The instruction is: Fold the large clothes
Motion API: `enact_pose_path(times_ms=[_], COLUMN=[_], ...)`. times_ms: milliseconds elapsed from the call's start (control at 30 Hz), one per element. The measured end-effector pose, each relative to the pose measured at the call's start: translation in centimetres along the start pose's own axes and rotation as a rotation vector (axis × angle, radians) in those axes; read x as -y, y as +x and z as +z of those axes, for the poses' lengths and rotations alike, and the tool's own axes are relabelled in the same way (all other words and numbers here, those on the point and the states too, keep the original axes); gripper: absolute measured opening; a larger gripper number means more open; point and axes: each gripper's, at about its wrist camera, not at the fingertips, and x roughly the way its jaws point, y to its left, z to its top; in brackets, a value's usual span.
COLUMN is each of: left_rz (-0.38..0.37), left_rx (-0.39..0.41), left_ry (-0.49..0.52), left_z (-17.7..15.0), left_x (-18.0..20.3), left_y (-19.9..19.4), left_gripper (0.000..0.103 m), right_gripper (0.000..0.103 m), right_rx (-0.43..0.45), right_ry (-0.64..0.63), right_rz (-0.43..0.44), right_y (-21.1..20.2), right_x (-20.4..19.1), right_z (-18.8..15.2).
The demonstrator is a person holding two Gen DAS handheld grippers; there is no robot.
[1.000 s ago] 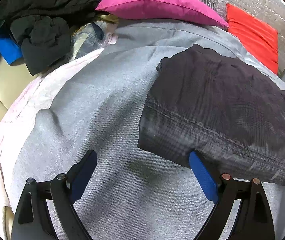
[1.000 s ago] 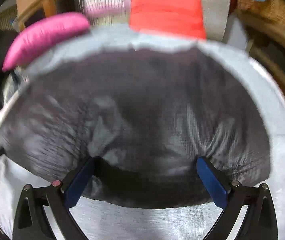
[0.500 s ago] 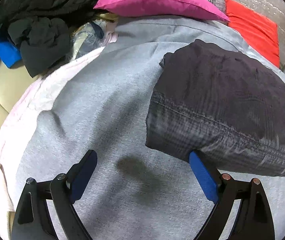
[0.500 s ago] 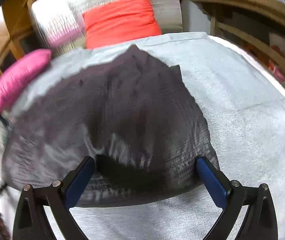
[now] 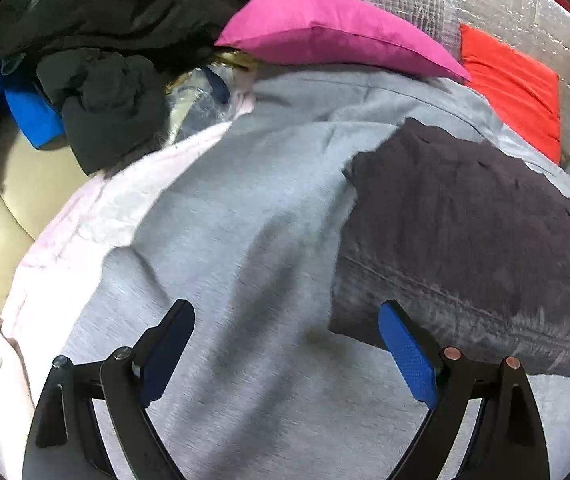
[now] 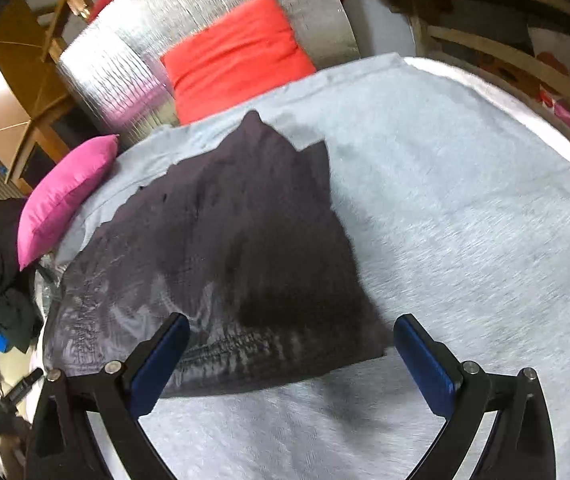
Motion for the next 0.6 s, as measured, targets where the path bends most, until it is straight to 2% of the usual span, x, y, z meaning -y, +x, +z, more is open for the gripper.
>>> enact_pose_path(times_ms=[100,233,367,600], left_rz=[0.026,0.019,0.011,-0.012], left_rx=[0.016,0.042,0.066,0.08], left_ry=[0.022,0.037,0.06,0.066], left_z=[0.2,-0.2,-0.3,-0.1], left_x=[-0.1,0.0,0.4,0.5], left_y=[-0.6,-1.7,-2.8,-3.7], left_gripper=[0.094,0.094,0.094,0.094], right_gripper=[0.103,0.103,0.103,0.103], right_rx=[0.011,0.017,0.022,0.035], right_ry=[0.003,0.004,-0.042,-0.077], right_rz=[0.013,0.021,0.02,0.058], right_y=[-0.9,-2.4,-3.2,-3.8], right_x=[0.4,1.8,0.6,-1.8], right_z=[-0.3,-2.0,-2.9,-2.5])
